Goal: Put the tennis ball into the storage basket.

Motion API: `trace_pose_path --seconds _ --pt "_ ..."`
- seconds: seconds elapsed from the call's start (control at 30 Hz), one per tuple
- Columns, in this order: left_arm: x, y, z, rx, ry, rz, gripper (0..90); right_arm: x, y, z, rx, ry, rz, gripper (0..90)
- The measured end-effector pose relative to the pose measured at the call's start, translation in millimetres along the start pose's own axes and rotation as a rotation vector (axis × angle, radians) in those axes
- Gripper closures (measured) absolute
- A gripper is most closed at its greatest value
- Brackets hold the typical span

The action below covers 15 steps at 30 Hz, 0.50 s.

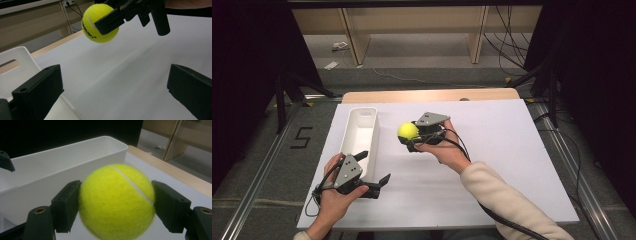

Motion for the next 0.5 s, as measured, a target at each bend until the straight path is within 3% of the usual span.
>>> trace_pose_path --seconds 0.5 --pt "0.6 -0.1 0.4 0.001 0.0 -0.002 0.0 -0.9 6.6 4.9 -0.001 -0.001 0.005 27.3"
Point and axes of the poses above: each handheld gripper's, and its own axes: y roughly forward along the jaws, z roughly out of its top, x roughly to its right, the point moved 10 cm from there along y, roughly forward along the jaws
